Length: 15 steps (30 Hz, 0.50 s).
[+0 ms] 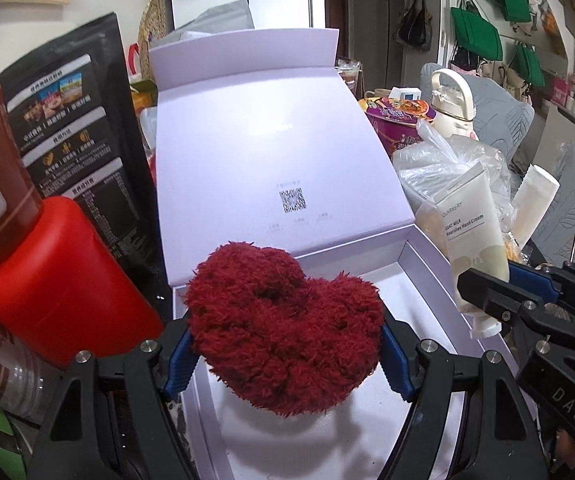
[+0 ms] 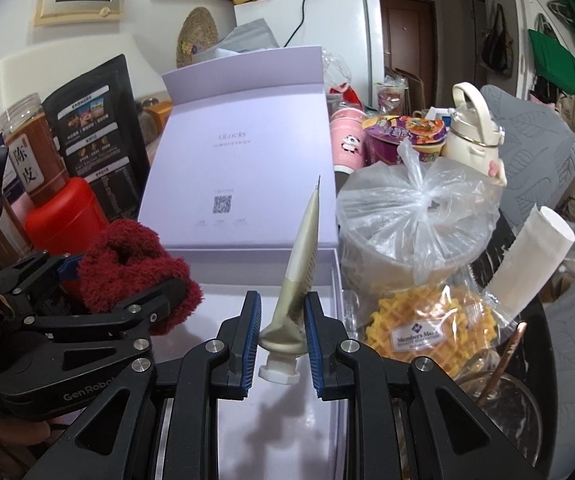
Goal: Organize soft objects
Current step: 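Lower the heart into the box and open the left tool while the right tool drops the tube in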
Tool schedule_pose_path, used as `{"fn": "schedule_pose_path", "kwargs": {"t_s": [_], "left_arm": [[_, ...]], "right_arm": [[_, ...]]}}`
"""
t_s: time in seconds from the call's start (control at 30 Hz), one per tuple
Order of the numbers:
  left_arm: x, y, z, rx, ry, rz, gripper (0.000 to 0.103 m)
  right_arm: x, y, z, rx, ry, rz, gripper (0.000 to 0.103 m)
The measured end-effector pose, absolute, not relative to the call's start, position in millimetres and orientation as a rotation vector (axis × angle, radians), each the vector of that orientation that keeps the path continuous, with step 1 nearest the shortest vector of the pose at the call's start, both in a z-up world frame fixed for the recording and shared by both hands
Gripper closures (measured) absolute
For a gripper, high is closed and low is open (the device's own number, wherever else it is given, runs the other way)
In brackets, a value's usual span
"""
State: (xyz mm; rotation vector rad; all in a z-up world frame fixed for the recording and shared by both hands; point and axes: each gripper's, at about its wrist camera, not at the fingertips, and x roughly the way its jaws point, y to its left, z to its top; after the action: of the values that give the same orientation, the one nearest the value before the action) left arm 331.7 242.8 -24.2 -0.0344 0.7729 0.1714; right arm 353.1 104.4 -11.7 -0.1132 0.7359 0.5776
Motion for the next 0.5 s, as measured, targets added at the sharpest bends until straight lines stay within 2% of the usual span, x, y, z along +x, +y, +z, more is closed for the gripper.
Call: {"fn": "schedule_pose_path", "kwargs": {"t_s": [0.23,0.3,0.4,0.5], "left_arm": [[332.8,245.8,-29.5,-0.052,0.799,0.167,0.027],[335.0,244.8,-30.1,-0.053,0.813,0.162,0.023],[337.9,243.0,-31.6,-0.042,0.837,0.175,0.022],[340.5,242.0,-33.3,-0.026,0.870,0.210,0.014]], "right_arm": [[355.8,106.9,-19.3,-0.123,0.759,0.581,0.080],[356.4,106.0,-19.4,-0.123,0.762,0.573,0.080],[355.7,105.2,-17.9,-0.130,0.759,0.559,0.080],[354.8,105.0,-16.0,-0.138,0.753,0.544,0.072]]}}
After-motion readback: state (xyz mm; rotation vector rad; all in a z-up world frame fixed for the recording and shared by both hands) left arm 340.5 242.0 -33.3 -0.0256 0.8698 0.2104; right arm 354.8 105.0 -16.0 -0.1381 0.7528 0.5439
